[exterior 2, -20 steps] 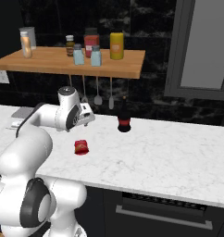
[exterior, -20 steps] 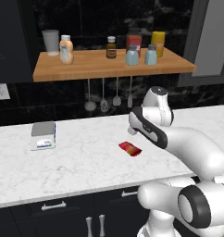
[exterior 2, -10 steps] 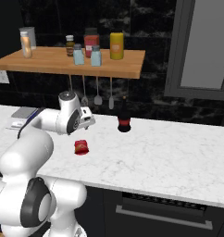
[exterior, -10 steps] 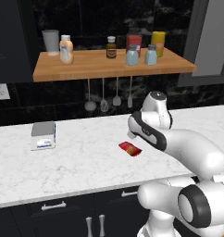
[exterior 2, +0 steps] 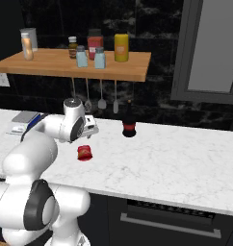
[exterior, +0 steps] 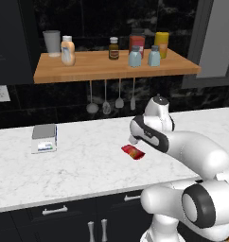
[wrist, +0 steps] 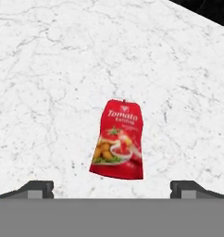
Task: Put the shaker and condiment bottle from the counter next to their counterparts in the cabinet.
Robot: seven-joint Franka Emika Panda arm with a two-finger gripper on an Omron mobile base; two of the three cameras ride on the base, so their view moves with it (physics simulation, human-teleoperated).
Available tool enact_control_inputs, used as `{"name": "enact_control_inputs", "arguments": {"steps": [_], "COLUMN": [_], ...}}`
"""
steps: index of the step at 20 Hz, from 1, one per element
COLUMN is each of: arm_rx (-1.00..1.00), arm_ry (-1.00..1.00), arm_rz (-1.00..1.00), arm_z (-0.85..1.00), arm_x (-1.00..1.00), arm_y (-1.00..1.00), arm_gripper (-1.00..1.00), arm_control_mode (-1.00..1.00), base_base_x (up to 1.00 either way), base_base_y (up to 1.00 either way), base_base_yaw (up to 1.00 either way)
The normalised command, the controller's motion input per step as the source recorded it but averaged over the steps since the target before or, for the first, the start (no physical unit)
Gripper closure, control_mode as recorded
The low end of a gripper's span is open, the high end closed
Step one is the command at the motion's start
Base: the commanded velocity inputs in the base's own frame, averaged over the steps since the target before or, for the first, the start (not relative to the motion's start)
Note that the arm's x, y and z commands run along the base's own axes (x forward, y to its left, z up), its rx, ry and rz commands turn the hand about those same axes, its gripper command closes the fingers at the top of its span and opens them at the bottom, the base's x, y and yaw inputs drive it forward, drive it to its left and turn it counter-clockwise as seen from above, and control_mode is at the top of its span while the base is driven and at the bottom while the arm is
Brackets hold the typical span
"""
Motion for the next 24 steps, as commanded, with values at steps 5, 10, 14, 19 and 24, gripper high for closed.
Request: {"name": "enact_control_inputs", "arguments": {"steps": [5, 10, 14, 19, 24], "arm_rx": [0.08, 0.00, -0.06, -0.07, -0.04], "arm_ry": [0.10, 0.06, 0.02, 0.01, 0.00], "arm_rz": [0.00, 0.00, -0.01, -0.01, 0.00], "arm_z": [-0.17, -0.18, -0.26, -0.33, -0.28], "arm_x": [0.10, 0.20, 0.21, 0.17, 0.18], "arm_y": [0.01, 0.05, 0.17, 0.18, 0.06], "arm_gripper": [-1.00, -1.00, -1.00, -1.00, -1.00], "arm_control_mode": [-1.00, -1.00, -1.00, -1.00, -1.00], "base_base_x": [0.00, 0.00, 0.00, 0.00, 0.00], "base_base_y": [0.00, 0.00, 0.00, 0.00, 0.00], "base_base_yaw": [0.00, 0.00, 0.00, 0.00, 0.00]}}
